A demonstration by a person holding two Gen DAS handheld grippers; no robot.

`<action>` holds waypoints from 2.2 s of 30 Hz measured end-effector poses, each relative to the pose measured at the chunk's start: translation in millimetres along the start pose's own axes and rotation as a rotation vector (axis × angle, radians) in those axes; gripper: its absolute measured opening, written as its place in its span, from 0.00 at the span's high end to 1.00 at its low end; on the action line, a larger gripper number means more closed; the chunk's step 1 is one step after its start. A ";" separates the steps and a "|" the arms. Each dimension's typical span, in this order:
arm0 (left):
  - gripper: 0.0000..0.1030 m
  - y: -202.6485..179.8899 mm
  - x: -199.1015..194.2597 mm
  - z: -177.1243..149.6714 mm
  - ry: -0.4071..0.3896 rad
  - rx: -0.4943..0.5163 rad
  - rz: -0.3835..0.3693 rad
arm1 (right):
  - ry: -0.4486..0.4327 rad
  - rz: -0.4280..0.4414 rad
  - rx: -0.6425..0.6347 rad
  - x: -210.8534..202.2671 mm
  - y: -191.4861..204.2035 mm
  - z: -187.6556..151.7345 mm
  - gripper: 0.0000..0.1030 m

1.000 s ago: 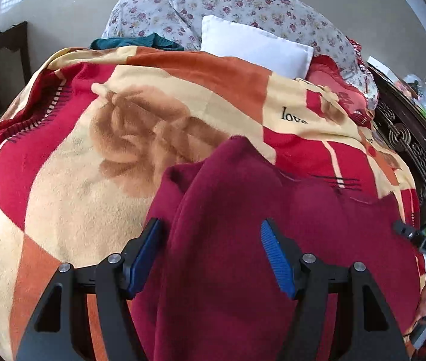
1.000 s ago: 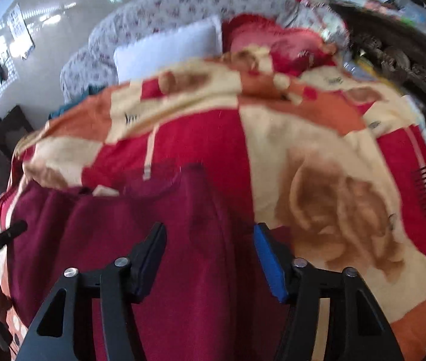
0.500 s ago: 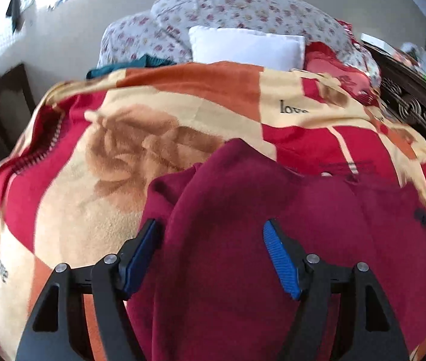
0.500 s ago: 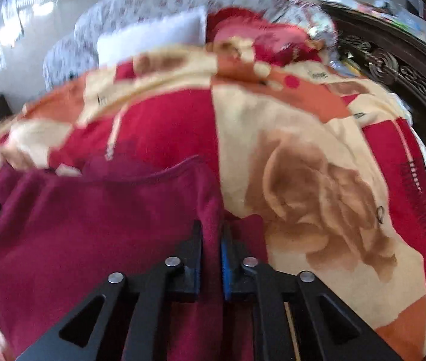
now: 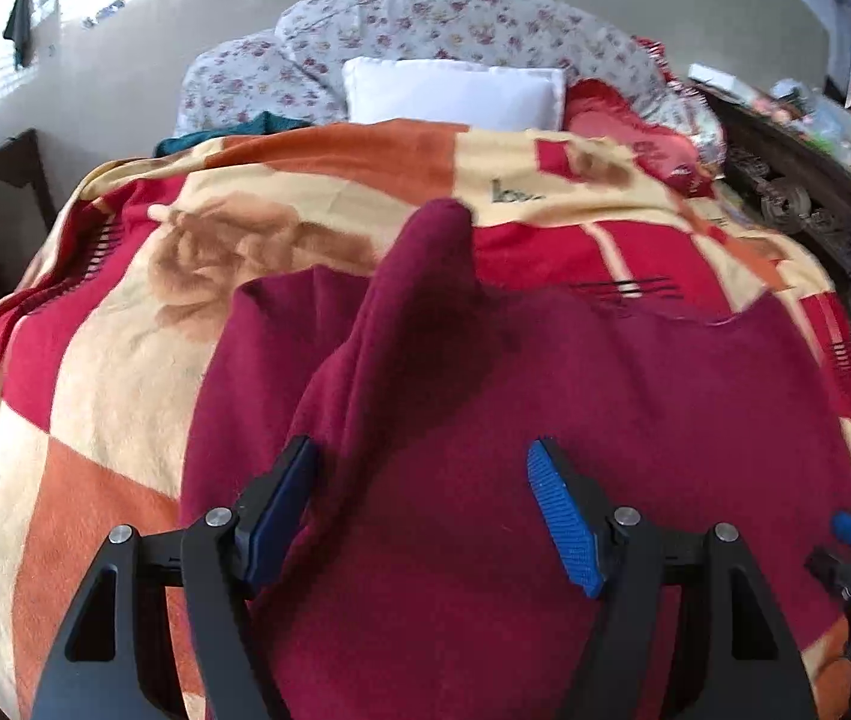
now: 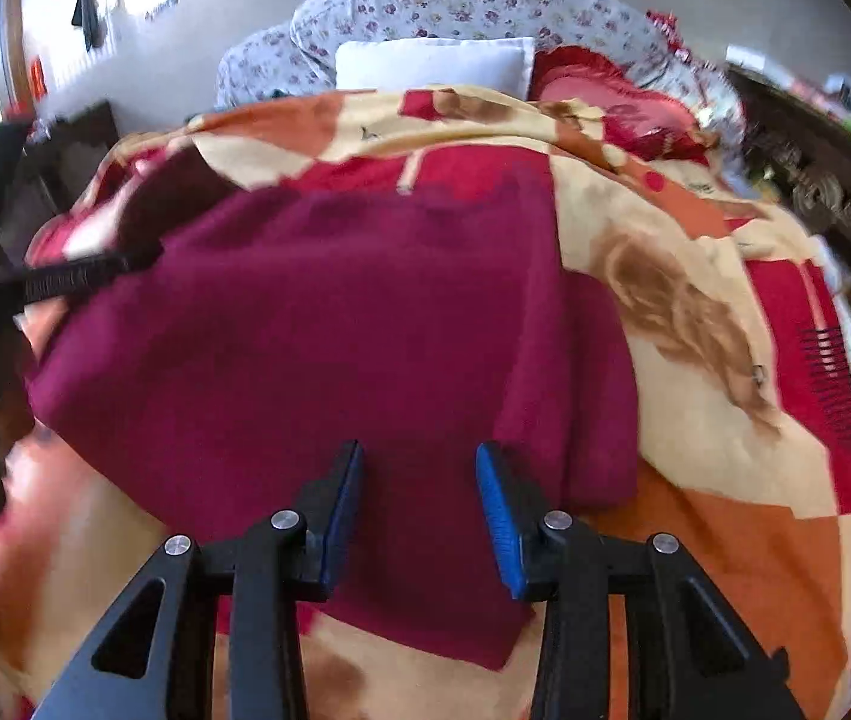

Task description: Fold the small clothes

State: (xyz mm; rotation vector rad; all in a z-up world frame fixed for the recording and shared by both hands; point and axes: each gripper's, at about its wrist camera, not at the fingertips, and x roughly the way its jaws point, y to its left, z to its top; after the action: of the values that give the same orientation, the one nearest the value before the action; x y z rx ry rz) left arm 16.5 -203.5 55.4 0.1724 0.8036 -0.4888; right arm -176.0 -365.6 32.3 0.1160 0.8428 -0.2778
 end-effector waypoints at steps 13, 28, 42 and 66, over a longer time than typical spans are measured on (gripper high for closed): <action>0.25 80.9 -6.2 3.8 0.025 -0.161 0.061 | -0.094 0.177 -0.003 -11.5 50.7 59.8 0.58; 0.15 120.0 6.4 -4.3 0.056 -0.262 -0.046 | 0.089 0.134 0.033 132.3 112.3 143.4 0.60; 0.15 123.5 -32.2 -47.7 0.000 -0.213 0.012 | -0.014 0.274 -0.056 104.8 190.2 168.3 0.60; 0.11 135.5 -12.5 -58.9 0.013 -0.254 -0.124 | 0.051 0.273 -0.033 118.2 211.6 179.2 0.51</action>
State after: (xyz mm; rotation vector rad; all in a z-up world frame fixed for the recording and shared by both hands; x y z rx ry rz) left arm 36.3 -61.1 19.3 -0.1106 0.8845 -0.4978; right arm 88.6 -223.9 60.5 0.2059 0.8710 -0.0049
